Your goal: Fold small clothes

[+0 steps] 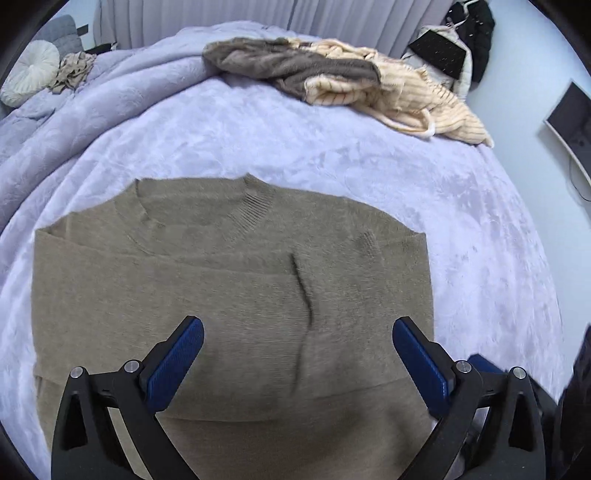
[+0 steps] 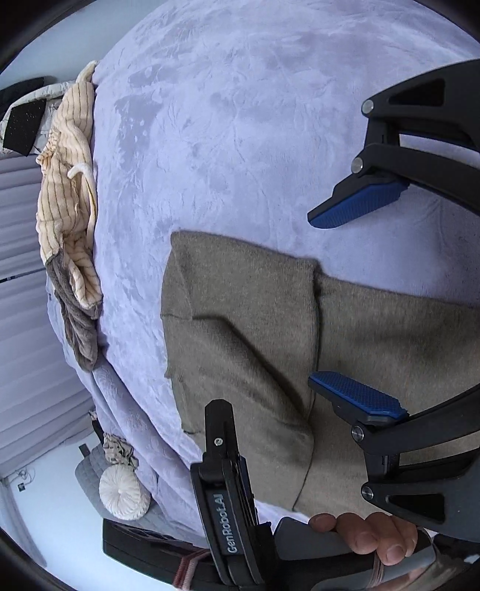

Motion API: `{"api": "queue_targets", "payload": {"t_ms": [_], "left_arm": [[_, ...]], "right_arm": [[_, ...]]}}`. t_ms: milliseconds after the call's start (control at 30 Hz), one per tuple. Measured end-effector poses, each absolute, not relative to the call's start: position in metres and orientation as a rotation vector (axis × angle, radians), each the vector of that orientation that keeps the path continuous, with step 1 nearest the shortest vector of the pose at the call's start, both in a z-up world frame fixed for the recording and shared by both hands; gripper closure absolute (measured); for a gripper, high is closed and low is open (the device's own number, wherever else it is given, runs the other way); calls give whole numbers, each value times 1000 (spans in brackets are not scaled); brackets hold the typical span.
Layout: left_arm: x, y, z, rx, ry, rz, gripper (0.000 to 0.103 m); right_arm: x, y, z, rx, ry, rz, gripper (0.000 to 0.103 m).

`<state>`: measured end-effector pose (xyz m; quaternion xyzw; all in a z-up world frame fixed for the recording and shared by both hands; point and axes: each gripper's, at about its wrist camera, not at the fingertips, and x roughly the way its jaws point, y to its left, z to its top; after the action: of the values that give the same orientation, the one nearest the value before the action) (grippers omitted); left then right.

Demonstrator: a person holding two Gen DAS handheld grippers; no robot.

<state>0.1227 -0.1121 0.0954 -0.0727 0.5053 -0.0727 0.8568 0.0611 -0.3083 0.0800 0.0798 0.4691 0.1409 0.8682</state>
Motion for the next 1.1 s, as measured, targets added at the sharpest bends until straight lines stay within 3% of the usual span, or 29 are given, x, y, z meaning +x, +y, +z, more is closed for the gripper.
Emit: {"api": "queue_targets", "payload": {"t_ms": [267,433,533,600,667,900,933,967,1100], "left_arm": [[119,-17,64,-143,1088,86,1],[112,18,22,-127,1158,158,1],[105,36,15,-184,1146,109,1],[102,38,18,-172,1135,95,1],[100,33,19,-135,1131,87,1],[104,33,21,-121,1128,47,1],[102,38,21,-127,1130,38,1],[103,40,19,-126,1130,31,1],[112,52,23,-100,1121,67,1]], "right_arm": [[121,-269,79,322,1019,317,20],[161,-213,55,220,1121,247,20],[157,-196,42,-32,1135,62,32],[140,-218,47,23,1105,39,37],[125,-239,52,123,1103,93,55],[128,-265,47,341,1141,227,57],[128,-266,45,352,1140,219,72],[127,-268,44,353,1135,206,95],[128,-257,55,319,1092,232,95]]}}
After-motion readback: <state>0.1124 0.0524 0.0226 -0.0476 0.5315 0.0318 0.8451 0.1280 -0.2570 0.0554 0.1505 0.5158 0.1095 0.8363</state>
